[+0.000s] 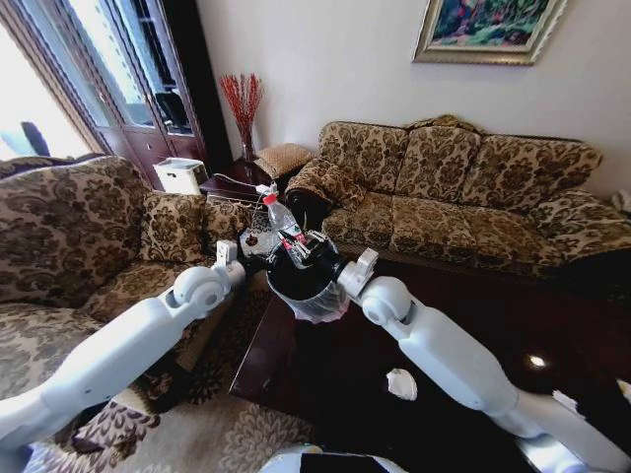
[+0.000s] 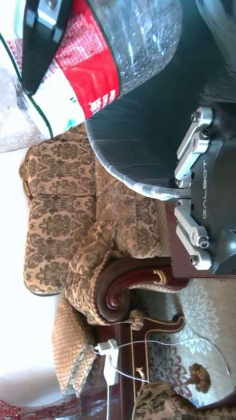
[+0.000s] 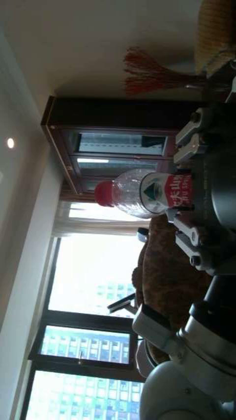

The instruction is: Move to the front of the table and place the trash on the table into the trash bin.

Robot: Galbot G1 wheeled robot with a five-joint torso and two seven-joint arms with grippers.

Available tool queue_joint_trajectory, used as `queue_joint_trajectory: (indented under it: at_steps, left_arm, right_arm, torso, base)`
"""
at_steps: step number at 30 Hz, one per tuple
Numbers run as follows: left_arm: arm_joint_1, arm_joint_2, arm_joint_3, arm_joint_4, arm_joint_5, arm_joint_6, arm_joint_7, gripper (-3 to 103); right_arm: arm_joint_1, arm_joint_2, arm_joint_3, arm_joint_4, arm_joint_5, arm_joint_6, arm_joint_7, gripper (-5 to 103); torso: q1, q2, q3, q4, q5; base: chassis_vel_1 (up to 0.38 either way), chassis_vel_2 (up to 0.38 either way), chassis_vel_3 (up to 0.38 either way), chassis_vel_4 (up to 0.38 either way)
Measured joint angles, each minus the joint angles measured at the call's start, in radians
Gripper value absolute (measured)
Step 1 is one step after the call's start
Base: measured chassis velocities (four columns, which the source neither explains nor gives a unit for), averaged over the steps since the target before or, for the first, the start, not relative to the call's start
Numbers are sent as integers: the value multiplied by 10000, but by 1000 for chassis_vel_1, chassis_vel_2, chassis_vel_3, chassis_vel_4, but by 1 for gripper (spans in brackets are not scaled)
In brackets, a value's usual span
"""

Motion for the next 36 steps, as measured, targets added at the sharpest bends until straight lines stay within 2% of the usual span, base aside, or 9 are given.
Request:
queue_joint_trajectory:
  at_steps: [4, 6, 9, 13, 14, 16, 23, 31, 36]
  left_arm:
    - [271, 63, -285, -40, 70, -1, 25, 3]
    - [335, 85, -368, -59, 70, -1, 38, 3]
    - [1117, 337, -1213, -357, 69, -3, 78, 3]
    - [1894, 644, -1981, -650, 145, -80, -37, 3]
    - [1894, 644, -1981, -650, 145, -80, -37, 3]
    - [1996, 651, -2035, -743, 153, -87, -90, 3]
    - [2004, 643, -2045, -807, 155, -97, -170, 3]
    - [2054, 535, -2101, -592, 584, -127, -179, 3]
    - [2237, 360, -2349, -262, 1112, -252, -123, 3]
  right_arm:
    - [48, 97, -64, -97, -177, 9, -4, 32]
    - [69, 102, -86, -111, -214, 12, -4, 32]
    - [315, 268, -330, -237, -248, 15, -3, 47]
    - [652, 514, -582, -417, -234, 22, -17, 58]
    - [652, 514, -582, -417, -234, 22, -17, 58]
    - [725, 540, -626, -415, -215, 22, 8, 75]
    - [685, 476, -604, -312, -168, 20, 122, 95]
    - [639, 240, -159, 310, 259, -190, 727, 100]
    - [-182, -583, 957, 985, 550, -710, 981, 100]
  torso:
    - [-1, 1, 0, 0, -1]
    - [-1, 1, 0, 0, -1]
    - [0, 1, 0, -11, -4]
    - [-1, 1, -1, 9, 6]
    - [-1, 1, -1, 9, 6]
    - [-2, 1, -1, 5, -8]
    - [1, 1, 0, -5, 5]
    - [-1, 1, -1, 3, 0]
    - [1, 0, 0, 3, 4]
  base:
    - [0, 0, 0, 0]
    - [0, 0, 0, 0]
    - [0, 0, 0, 0]
    - [0, 0, 0, 0]
    - [0, 0, 0, 0]
    - [0, 0, 0, 0]
    - [0, 0, 0, 0]
    - [0, 0, 0, 0]
    - [0, 0, 0, 0]
